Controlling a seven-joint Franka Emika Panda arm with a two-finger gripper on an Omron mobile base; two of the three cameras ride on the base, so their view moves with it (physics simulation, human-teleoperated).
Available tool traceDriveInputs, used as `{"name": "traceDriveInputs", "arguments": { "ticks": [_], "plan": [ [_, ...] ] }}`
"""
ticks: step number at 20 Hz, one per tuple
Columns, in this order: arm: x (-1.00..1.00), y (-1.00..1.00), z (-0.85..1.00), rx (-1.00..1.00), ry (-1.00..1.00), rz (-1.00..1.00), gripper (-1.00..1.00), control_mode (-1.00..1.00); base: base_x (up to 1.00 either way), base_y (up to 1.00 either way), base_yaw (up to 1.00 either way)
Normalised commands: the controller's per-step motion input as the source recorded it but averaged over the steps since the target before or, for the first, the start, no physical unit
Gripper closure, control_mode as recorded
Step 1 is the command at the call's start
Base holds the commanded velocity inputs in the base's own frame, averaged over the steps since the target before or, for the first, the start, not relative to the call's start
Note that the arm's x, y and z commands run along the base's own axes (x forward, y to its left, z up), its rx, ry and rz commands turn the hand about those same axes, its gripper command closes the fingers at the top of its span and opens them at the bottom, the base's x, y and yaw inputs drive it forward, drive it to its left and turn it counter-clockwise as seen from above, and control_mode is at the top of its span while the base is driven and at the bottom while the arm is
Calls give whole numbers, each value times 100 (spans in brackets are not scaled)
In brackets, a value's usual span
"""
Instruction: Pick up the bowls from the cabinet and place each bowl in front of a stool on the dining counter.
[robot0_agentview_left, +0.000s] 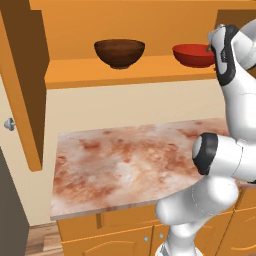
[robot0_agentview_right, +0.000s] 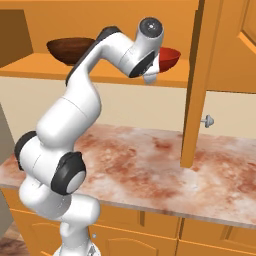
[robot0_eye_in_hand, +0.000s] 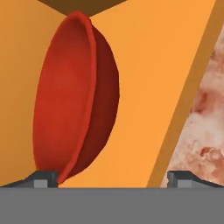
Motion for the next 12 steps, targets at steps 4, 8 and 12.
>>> {"name": "traceDriveInputs", "arguments": {
  "ticks": [4, 8, 12],
  "plan": [
    [40, -16, -18, 1, 0, 0, -100, -100, 0, 0, 0],
    [43, -8, 0, 2, 2, 0, -100, -100, 0, 0, 0],
    [47, -11, 0, 3, 4, 0, -100, -100, 0, 0, 0]
  ]
}}
